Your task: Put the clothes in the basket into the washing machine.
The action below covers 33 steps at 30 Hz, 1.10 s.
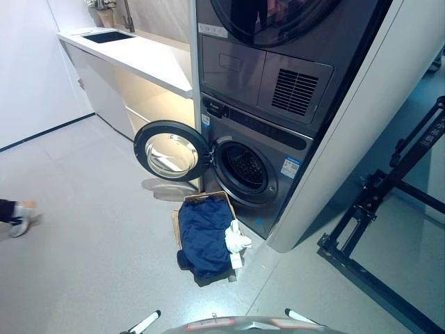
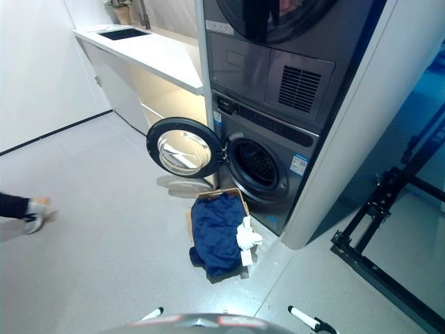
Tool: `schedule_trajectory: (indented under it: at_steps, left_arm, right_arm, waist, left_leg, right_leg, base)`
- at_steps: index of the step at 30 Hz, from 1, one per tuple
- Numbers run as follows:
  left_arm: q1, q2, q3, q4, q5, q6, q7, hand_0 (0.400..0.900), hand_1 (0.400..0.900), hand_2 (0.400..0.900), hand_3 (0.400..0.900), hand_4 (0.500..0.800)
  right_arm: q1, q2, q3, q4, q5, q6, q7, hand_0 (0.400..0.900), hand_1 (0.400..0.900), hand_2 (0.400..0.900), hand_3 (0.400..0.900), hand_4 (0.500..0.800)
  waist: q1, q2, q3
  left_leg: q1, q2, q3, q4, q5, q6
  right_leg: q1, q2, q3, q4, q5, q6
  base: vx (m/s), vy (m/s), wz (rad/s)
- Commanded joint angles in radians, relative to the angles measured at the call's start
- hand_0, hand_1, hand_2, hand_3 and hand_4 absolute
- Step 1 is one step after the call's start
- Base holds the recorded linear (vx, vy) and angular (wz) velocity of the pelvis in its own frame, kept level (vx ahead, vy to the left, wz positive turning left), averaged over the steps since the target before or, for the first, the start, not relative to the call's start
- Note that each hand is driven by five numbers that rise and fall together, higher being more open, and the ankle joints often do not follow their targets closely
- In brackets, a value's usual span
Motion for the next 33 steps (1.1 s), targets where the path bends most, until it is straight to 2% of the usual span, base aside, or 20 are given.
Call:
schedule_trajectory:
  at_steps: [1,33]
  left_arm:
    - [-0.063,0.009,-0.011,0.060,0.017,-0.014,0.011,0.900,0.900,0.900,0.900,0.800]
    - [-0.065,0.007,-0.014,0.058,0.007,-0.013,0.005,0.900,0.900,0.900,0.900,0.800]
  right_arm:
    - [-0.088,-0.039,-0.030,0.042,0.000,-0.026,-0.014,0.900,0.900,0.900,0.900,0.800]
    - [-0.090,-0.040,-0.023,0.044,-0.007,-0.025,-0.009,0.900,0.900,0.900,0.900,0.800]
  waist:
    - [0.006,0.025,0.042]
    - [0.003,0.022,0.054]
  left_leg:
    - [0.047,-0.007,-0.022,0.005,-0.140,-0.010]
    - [0.051,-0.008,-0.024,0.005,-0.139,-0.006]
  right_leg:
    - [-0.004,0.007,-0.006,0.006,-0.040,0.054]
    - [-0.005,0.005,-0.008,0.006,-0.042,0.056]
  base:
    - [0.00,0.000,0.00]
    - [0.00,0.003,0.00]
